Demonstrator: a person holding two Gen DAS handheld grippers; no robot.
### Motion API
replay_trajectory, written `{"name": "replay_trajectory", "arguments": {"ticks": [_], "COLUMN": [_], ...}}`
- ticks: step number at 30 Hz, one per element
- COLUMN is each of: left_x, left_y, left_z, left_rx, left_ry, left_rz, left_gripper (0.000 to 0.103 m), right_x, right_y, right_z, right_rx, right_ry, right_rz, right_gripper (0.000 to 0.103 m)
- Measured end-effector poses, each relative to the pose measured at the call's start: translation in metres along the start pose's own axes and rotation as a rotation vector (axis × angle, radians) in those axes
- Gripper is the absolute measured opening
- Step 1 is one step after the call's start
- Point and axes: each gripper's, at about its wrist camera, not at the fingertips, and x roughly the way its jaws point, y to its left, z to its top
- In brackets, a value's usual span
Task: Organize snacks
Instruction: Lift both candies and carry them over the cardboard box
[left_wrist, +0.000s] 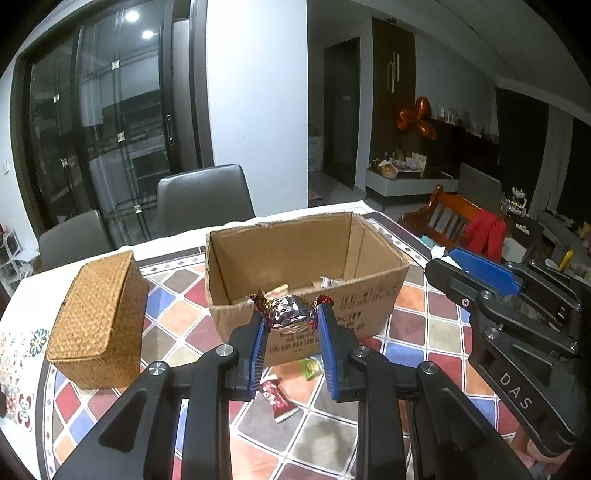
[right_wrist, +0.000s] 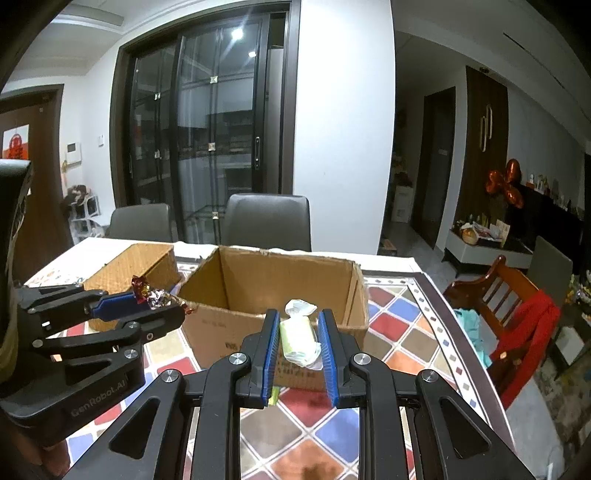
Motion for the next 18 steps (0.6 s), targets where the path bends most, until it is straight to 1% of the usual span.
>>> {"name": "replay_trajectory", "arguments": {"ticks": [12, 18], "left_x": [0.008, 0.016], "left_y": [0.008, 0.012], "left_z": [0.025, 0.036], "left_rx": [-0.006, -0.014], "left_ry": [-0.03, -0.044], "left_rz": [0.019, 0.035], "left_gripper": [0.027, 0.027], "right_x": [0.011, 0.024], "right_y": [-0.003, -0.007], "right_z": [0.023, 0.035], "right_rx": [0.001, 0.008], "right_ry": [-0.029, -0.036], "right_rz": [0.009, 0.012], "right_gripper": [0.023, 0.023]}}
